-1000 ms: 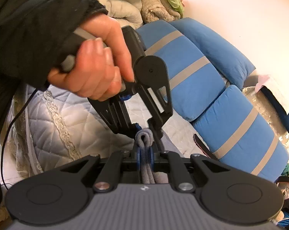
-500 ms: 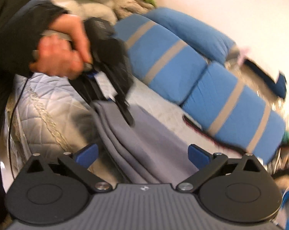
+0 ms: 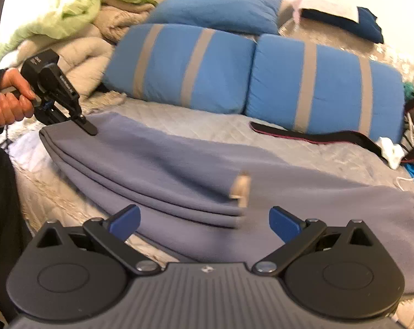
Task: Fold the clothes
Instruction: 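Pinch the grey sweatpants edge with the left gripper while the right gripper releases it, then lift the pinched edge with the left gripper, fold it over the sweatpants, release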
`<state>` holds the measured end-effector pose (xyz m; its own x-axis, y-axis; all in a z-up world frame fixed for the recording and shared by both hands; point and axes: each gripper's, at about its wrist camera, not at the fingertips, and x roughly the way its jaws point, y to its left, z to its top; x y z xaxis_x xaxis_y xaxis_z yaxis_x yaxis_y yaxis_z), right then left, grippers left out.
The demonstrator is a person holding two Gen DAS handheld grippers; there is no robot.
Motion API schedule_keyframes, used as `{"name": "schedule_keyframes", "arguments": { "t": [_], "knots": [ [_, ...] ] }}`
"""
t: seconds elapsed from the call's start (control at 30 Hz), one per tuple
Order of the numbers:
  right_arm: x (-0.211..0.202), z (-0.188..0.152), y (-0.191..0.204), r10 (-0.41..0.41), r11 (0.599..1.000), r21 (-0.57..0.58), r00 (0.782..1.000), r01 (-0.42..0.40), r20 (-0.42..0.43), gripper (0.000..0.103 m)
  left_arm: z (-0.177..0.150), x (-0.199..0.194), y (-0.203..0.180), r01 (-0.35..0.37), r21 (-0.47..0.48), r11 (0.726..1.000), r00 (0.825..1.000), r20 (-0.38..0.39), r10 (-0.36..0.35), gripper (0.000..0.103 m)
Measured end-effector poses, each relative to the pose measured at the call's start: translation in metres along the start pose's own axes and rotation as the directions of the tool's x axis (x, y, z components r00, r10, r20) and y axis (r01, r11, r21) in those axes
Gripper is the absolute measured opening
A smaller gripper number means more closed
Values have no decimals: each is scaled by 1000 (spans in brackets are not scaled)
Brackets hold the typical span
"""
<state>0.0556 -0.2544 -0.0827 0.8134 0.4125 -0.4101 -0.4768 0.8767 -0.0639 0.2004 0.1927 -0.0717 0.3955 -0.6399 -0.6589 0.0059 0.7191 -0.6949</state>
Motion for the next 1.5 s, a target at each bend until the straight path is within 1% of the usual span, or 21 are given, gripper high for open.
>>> {"name": "schedule_keyframes", "arguments": {
  "t": [0.17, 0.2, 0.23, 0.3, 0.33, 0.37, 0.47, 0.63, 0.7, 0.87, 0.93, 0.97, 1.0, 1.03, 1.07, 1.23, 1.27, 1.3, 1.33, 1.37, 1.5],
  "knots": [
    [7, 14, 6, 129, 991, -33, 991, -128, 22, 101, 3, -18, 9, -7, 8, 1000, 1000, 7, 7, 10],
    [11, 18, 8, 151, 988, -41, 988, -151, 21, 86, 2, -18, 9, -12, 12, 1000, 1000, 8, 11, 10],
    [14, 22, 10, 166, 985, -54, 986, -165, 22, 78, 0, -16, 7, -27, 24, 999, 1000, 6, 27, 11],
    [25, 31, 15, 177, 981, -83, 984, -176, 5, 38, -4, -12, 4, -54, 45, 998, 999, 2, 54, 12],
    [32, 35, 16, 189, 978, -89, 982, -189, -6, 30, -5, -11, 4, -58, 46, 997, 998, 0, 58, 14],
    [38, 39, 15, 208, 974, -91, 978, -209, -17, 17, -7, -9, 5, -58, 43, 997, 998, 1, 58, 19],
    [59, 49, 15, 267, 955, -113, 962, -273, -66, 13, -12, -10, 11, -48, 31, 998, 999, 1, 48, 24],
    [93, 56, 8, 276, 941, -158, 949, -299, -152, 15, -19, -9, 14, -45, 33, 998, 999, -13, 45, 25],
    [106, 58, -1, 265, 947, -141, 949, -290, -173, 24, -21, -9, 13, -43, 38, 998, 999, -21, 44, 26],
    [121, 60, -19, 304, 941, -88, 931, -326, -201, 30, -24, -9, 15, -38, 36, 999, 999, -21, 39, 26],
    [122, 60, -24, 326, 934, -80, 923, -348, -206, 42, -25, -8, 16, -34, 32, 999, 999, -20, 34, 26],
    [122, 59, -25, 335, 931, -77, 919, -357, -208, 56, -26, -8, 17, -32, 30, 999, 999, -19, 33, 26],
    [121, 58, -26, 337, 930, -79, 917, -360, -212, 78, -26, -8, 17, -32, 29, 999, 999, -17, 32, 26],
    [120, 56, -26, 317, 935, -94, 924, -343, -215, 88, -27, -8, 17, -31, 29, 999, 999, -16, 32, 26],
    [119, 54, -25, 294, 939, -116, 932, -323, -212, 91, -27, -8, 17, -30, 29, 999, 999, -13, 31, 26],
    [107, 48, -33, 294, 942, -113, 938, -317, -182, 92, -32, -9, 17, -31, 14, 999, 999, 11, 31, 25],
    [104, 48, -35, 276, 948, -112, 945, -298, -175, 92, -32, -10, 16, -36, 13, 999, 999, 19, 36, 17],
    [101, 48, -36, 259, 954, -108, 951, -279, -167, 93, -33, -11, 14, -46, 15, 999, 998, 30, 46, 15],
    [98, 48, -38, 245, 960, -100, 957, -262, -158, 95, -34, -13, 11, -57, 16, 998, 998, 42, 56, 13],
    [94, 48, -40, 229, 966, -89, 962, -243, -148, 101, -35, -14, 7, -68, 17, 998, 996, 54, 67, 12],
    [79, 44, -42, 131, 988, -67, 981, -142, -142, 103, -37, -27, -16, -108, 40, 993, 990, 90, 104, 11]
  ]
}}
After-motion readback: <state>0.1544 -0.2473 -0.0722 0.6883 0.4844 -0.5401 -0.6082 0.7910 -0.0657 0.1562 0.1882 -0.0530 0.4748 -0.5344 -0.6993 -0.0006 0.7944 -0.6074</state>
